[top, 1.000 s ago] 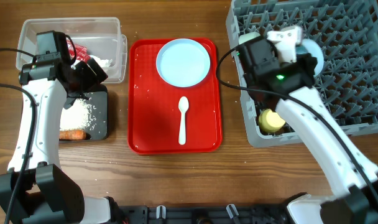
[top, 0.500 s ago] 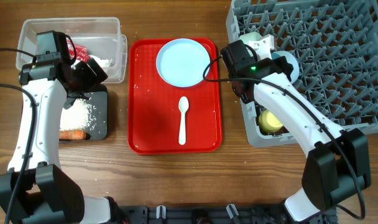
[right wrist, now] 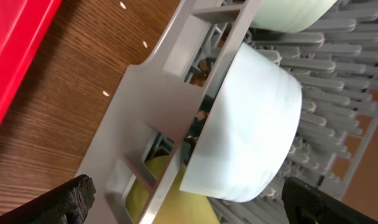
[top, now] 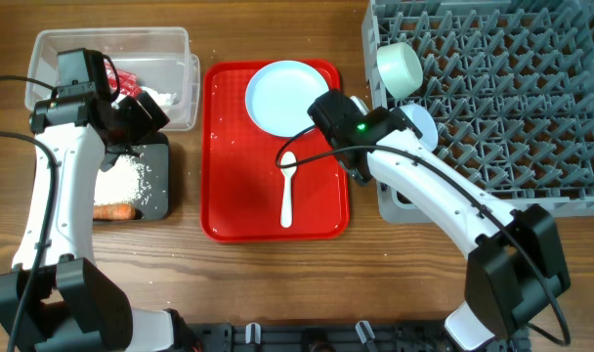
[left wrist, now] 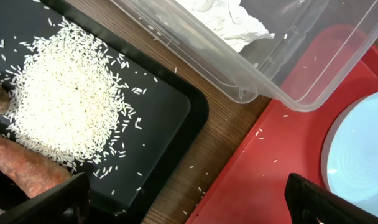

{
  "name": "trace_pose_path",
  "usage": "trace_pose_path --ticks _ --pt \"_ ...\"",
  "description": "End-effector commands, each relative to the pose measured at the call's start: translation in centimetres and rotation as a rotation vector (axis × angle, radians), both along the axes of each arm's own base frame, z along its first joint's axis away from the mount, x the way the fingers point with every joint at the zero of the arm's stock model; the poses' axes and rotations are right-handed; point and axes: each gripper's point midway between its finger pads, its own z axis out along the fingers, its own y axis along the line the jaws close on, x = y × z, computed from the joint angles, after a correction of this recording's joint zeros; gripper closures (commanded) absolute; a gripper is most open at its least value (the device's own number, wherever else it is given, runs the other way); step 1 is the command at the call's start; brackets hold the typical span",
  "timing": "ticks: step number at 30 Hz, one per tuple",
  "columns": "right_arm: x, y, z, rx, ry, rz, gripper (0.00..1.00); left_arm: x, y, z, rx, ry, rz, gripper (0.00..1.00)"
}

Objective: Sort waste into correct bins and load items into the dishwasher rack
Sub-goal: 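Grasp the blue bowl with the right gripper and place it in the rack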

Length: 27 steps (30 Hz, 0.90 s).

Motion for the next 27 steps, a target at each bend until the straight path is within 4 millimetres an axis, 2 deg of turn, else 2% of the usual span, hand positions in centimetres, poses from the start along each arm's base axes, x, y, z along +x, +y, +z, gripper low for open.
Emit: trace_pose_path --ticks 1,3,4,6,9,11,12,14,15,17,18,20,21,24,27 --pt "1.5 1.5 1.4 0.085 -0.055 -0.037 0.0 0.2 0.1 0.3 0.001 -0.01 -0.001 0.0" --pt "2.5 2.2 3.0 0.117 -0.098 -0.035 0.0 0.2 0.1 0.3 0.001 -0.01 -0.001 0.0" --pt "3.5 3.4 4.9 0.182 -0.135 -0.029 0.0 0.2 0.1 0.3 0.001 -0.01 -0.001 0.0" --pt "4.1 6.0 7.1 0.323 -0.132 0.004 0.0 0.2 0.1 0.3 0.001 -0.01 0.0 0.0" --pt "3.9 12.6 8.7 0.663 -0.058 0.13 0.0 0.2 0.1 0.3 0.001 -0.01 -0.001 0.0" --pt "3.3 15.8 9.3 0.824 -0.005 0.206 0.01 0.2 0.1 0.3 0.001 -0.01 -0.001 0.0" --pt "3.7 16.7 9.9 0.878 -0.024 0.204 0.0 0.2 0.1 0.3 0.001 -0.009 -0.001 0.0" --pt "5.5 16.3 10.2 0.95 -0.121 0.022 0.05 0.2 0.1 0.3 0.001 -0.01 -0.001 0.0" --pt "6.4 15.3 9.7 0.97 -0.183 -0.13 0.1 0.2 0.1 0.3 0.001 -0.01 -0.001 0.0" --pt "7.0 14.2 8.2 0.991 -0.242 -0.303 0.16 0.3 0.0 0.3 0.001 -0.01 -0.001 0.0" --pt "7.1 14.0 6.8 1.009 -0.253 -0.36 0.18 0.3 0.0 0.3 0.001 -0.01 -0.001 0.0" --pt "7.2 14.0 3.7 1.026 -0.246 -0.438 0.25 0.3 0.0 0.3 0.001 -0.01 -0.001 0.0" --pt "7.1 13.8 1.4 1.025 -0.235 -0.508 0.25 0.3 0.0 0.3 0.001 -0.01 -0.001 0.0" --pt "7.3 14.4 -3.2 1.015 -0.188 -0.596 0.28 0.3 0.0 0.3 0.001 -0.01 -0.001 0.0" --pt "7.8 15.2 -6.2 1.047 -0.137 -0.639 0.33 0.3 0.0 0.3 0.001 -0.01 -0.002 0.0"
